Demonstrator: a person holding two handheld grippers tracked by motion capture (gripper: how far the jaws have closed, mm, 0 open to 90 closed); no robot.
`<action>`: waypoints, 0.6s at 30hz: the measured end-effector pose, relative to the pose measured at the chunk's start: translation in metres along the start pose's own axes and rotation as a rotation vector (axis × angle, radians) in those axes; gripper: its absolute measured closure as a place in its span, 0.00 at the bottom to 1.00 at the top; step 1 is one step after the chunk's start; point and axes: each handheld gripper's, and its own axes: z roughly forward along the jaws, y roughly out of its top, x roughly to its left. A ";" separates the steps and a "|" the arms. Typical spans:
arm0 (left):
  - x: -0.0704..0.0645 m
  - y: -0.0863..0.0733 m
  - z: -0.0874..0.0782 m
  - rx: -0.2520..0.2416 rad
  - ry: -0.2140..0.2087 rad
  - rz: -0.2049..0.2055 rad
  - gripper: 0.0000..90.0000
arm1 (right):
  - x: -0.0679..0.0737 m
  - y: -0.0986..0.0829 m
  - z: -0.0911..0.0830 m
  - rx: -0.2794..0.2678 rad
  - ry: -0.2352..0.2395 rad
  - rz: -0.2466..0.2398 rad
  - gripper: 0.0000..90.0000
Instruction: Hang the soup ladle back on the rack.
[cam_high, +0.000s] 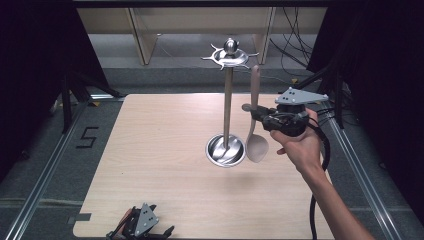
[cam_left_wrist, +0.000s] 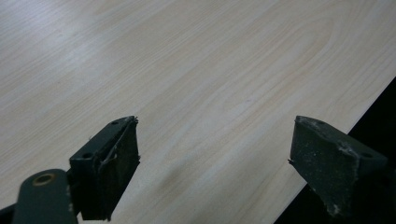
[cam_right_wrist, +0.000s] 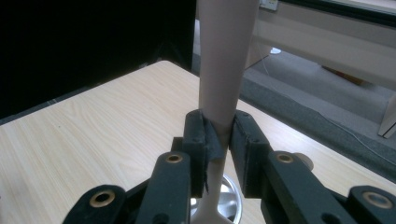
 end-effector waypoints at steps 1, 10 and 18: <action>0.002 0.001 -0.001 0.006 0.005 0.028 0.16 | 0.000 0.000 0.001 0.006 0.001 0.006 0.86; 0.002 -0.001 -0.001 0.006 0.014 0.032 0.17 | 0.001 0.002 0.006 0.021 -0.005 0.012 0.86; 0.001 -0.001 -0.002 0.004 0.002 0.014 0.17 | 0.000 0.005 0.007 0.019 -0.008 -0.001 0.86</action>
